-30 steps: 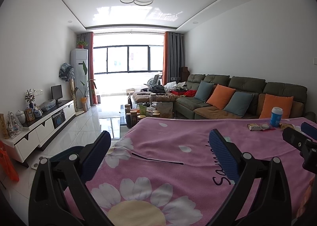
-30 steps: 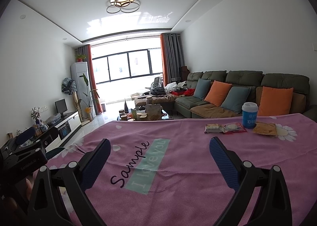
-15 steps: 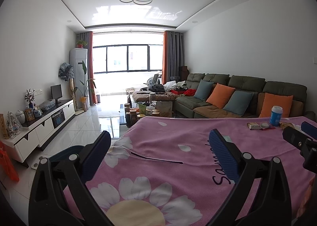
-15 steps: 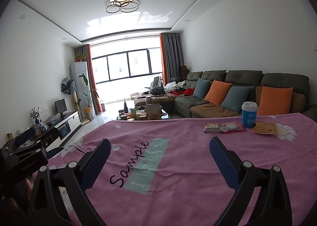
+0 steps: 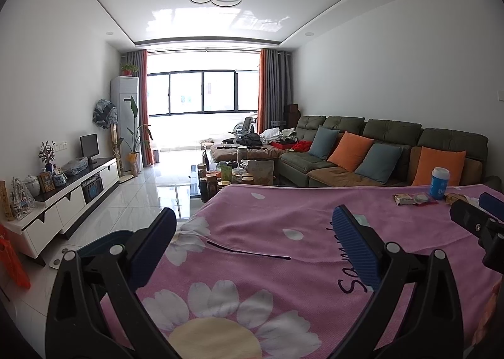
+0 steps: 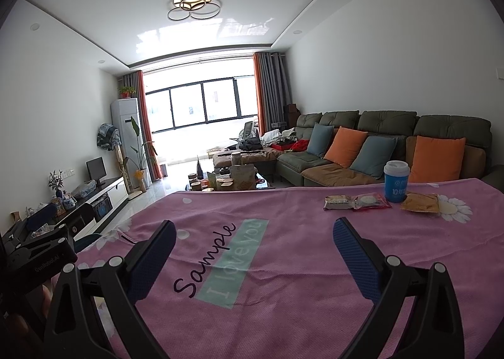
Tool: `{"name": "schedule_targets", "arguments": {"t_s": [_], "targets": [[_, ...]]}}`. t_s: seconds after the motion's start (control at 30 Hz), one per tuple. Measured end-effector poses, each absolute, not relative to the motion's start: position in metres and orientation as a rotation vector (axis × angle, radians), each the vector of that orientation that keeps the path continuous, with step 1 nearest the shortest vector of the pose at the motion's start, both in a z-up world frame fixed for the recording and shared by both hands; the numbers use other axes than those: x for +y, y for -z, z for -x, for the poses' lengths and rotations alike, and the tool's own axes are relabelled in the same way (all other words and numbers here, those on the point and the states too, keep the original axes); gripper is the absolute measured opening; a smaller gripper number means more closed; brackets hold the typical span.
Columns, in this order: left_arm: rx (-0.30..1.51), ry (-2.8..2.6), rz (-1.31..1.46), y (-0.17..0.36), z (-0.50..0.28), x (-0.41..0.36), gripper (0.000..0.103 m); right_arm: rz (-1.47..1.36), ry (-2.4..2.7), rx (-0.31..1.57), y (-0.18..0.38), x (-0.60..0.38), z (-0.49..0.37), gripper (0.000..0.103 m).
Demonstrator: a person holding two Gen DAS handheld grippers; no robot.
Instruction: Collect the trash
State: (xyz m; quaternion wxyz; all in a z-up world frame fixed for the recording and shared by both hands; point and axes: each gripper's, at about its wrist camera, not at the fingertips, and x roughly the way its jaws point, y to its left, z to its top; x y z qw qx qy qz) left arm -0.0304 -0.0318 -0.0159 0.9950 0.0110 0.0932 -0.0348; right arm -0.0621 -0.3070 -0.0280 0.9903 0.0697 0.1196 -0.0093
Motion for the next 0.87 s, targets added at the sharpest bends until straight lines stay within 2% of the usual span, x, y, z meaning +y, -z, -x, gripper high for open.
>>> {"name": "schedule_targets", "arguments": {"t_s": [0.57,0.7,0.87], "targets": [[0.217,0.096,-0.028,0.018,0.024,-0.030,0.098,-0.142,0.020,0.245,0.030,-0.307,0.062,0.096],[0.292,0.105,-0.036,0.020,0.011,-0.031,0.098,-0.140,0.025,0.257,0.031,-0.310,0.060,0.096],[0.494,0.168,-0.086,0.027,-0.035,-0.041,0.098,-0.174,0.038,0.353,0.037,-0.332,0.042,0.096]]}}
